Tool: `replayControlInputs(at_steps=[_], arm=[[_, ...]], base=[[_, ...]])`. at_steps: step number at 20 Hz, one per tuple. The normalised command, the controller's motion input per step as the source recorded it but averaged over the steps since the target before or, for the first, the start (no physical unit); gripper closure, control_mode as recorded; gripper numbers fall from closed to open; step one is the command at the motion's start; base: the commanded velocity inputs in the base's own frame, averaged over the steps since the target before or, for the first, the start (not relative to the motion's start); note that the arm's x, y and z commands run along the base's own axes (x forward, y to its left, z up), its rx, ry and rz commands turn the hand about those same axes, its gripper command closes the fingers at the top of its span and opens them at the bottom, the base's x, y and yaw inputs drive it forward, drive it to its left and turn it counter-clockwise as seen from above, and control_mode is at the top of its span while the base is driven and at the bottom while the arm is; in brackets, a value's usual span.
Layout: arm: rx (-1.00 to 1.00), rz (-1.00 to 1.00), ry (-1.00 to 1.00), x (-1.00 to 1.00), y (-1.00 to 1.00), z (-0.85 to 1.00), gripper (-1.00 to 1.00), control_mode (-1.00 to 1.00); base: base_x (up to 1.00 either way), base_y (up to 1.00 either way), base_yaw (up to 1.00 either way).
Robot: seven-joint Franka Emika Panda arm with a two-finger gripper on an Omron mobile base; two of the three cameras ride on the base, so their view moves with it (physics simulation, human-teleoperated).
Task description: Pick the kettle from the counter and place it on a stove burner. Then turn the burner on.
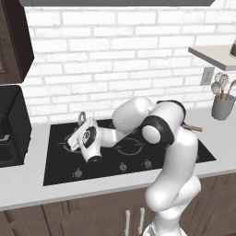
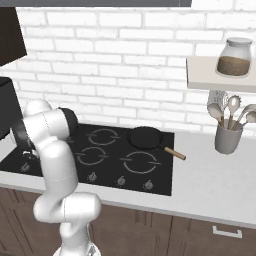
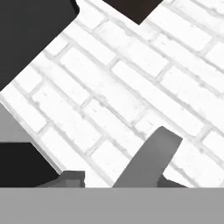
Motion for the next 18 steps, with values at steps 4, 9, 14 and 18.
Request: replayControlInputs(at_steps=[4,9,14,18], arm=[[-0.04,0.00,0.10,-0.42,0.00,0.00,-1.00,-1.00],[-0.03,0.00,0.15,-0.16,0.20,0.00,-1.00,-1.00],[-0.01,0.00,0.12,-0.39,0.35,0.12,-1.00,-1.00],[0.00,-0.01,0.07,-0.59,0.30,0.38,-1.00,-1.00]], base=[[0.00,0.00,0.00],[0.00,0.00,0.00],[0.00,0.00,0.00],[0.00,0.00,0.00]])
